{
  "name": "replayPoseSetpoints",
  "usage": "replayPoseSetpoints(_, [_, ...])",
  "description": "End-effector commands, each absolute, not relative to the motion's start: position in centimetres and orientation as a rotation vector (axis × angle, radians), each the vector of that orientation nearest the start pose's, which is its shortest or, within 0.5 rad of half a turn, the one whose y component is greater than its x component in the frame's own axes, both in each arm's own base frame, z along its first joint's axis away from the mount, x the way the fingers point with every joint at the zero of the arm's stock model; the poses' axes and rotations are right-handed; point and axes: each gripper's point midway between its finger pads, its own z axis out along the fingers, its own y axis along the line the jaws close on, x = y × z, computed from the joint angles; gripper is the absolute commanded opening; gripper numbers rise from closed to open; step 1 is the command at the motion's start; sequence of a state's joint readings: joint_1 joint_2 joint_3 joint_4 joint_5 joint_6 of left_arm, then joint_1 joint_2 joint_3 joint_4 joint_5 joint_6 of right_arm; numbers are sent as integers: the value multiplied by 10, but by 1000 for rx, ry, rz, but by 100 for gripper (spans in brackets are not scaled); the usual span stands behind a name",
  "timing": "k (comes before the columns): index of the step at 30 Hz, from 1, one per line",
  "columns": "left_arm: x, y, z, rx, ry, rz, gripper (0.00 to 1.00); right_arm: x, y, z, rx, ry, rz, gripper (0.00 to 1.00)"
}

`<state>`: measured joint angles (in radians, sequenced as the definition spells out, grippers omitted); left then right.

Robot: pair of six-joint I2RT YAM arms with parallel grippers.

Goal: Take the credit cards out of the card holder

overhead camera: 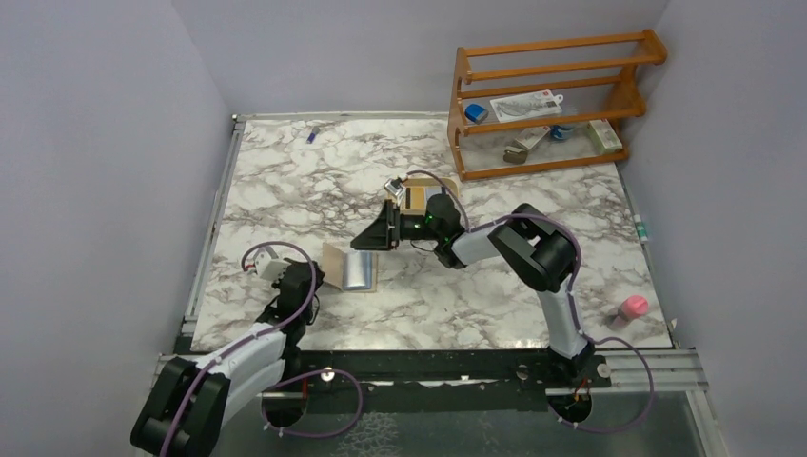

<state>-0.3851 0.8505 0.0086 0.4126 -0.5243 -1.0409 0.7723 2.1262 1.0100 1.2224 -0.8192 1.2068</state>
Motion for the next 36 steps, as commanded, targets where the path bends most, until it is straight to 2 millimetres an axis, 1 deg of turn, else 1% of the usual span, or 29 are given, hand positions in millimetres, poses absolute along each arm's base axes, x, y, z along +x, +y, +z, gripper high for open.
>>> replayPoseSetpoints(1, [242,-16,4,-1127,1801,-178,0,247,478,117,-399,2063,1954,93])
replayPoseSetpoints(3, [237,-8,2,-1188,1796,-122,0,246,485,108,-371,2122,1937,93])
replayPoseSetpoints(5, [234,-1,4,-1241,1772,-85,0,245,488,97,-338,2178,1933,93])
replayPoseSetpoints(8, [233,1,8,-1238,1747,-96,0,241,492,83,-313,2246,1916,92])
replayPoseSetpoints(10, [230,3,8,-1238,1734,-100,0,240,493,72,-303,2324,1856,91])
replayPoseSetpoints(12, [230,4,10,-1241,1725,-100,0,242,490,64,-293,2383,1777,92])
replayPoseSetpoints(16, [231,4,13,-1236,1725,-100,0,244,481,59,-304,2449,1636,92])
replayPoseSetpoints(18, [232,2,11,-1234,1735,-101,0,243,479,56,-310,2470,1607,92])
replayPoseSetpoints(21, [232,-3,5,-1229,1767,-119,0,244,482,52,-318,2497,1603,92])
replayPoseSetpoints(24, [234,-7,1,-1248,1778,-132,0,247,487,43,-334,2546,1512,92])
replayPoseSetpoints(27, [233,-9,-3,-1267,1784,-139,0,247,493,40,-328,2572,1486,92])
replayPoseSetpoints(32, [235,-16,-2,-1295,1736,-254,0,246,499,34,-305,2638,1398,92])
replayPoseSetpoints(34, [237,-18,3,-1316,1704,-301,0,246,498,30,-259,2672,1364,92])
replayPoseSetpoints(35, [233,-17,-2,-1325,1700,-312,0,245,497,28,-231,2689,1355,92])
replayPoseSetpoints(36, [232,-19,-2,-1336,1685,-342,0,244,495,25,-200,2706,1342,92])
